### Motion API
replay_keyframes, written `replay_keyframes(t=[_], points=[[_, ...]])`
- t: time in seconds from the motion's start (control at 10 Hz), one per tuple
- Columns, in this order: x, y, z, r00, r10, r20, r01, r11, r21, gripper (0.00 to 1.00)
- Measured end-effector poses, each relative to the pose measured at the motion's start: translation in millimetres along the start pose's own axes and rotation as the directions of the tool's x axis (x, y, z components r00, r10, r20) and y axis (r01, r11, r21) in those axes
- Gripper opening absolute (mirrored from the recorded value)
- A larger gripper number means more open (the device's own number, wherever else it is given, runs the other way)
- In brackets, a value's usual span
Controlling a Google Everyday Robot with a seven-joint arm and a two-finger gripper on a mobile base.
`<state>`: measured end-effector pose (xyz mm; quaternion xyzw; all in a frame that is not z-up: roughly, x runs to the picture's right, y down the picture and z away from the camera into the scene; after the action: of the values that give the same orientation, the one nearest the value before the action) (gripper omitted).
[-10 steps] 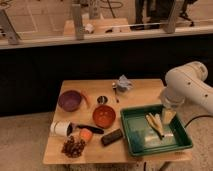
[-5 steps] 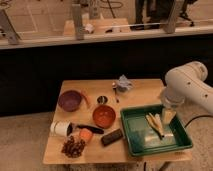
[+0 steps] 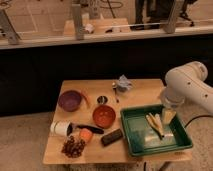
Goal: Place apple in purple bowl
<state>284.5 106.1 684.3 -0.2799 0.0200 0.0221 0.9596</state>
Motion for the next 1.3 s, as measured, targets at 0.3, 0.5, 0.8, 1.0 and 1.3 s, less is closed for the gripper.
replay_keyframes(t=[0.3, 0.5, 0.8, 1.0, 1.3], points=[[0, 0, 0, 1.000, 0.000, 0.000, 0.000, 1.000, 0.000, 0.80], [-3, 1, 0, 1.000, -0.012, 0.003, 0.012, 1.000, 0.002, 0.80], [-43, 12, -3, 0.987, -0.156, 0.038, 0.156, 0.988, 0.017, 0.80], [-94, 25, -7, 0.960, -0.270, 0.079, 0.268, 0.963, 0.041, 0.80], [-167, 52, -14, 0.893, -0.430, 0.136, 0.421, 0.903, 0.088, 0.80]])
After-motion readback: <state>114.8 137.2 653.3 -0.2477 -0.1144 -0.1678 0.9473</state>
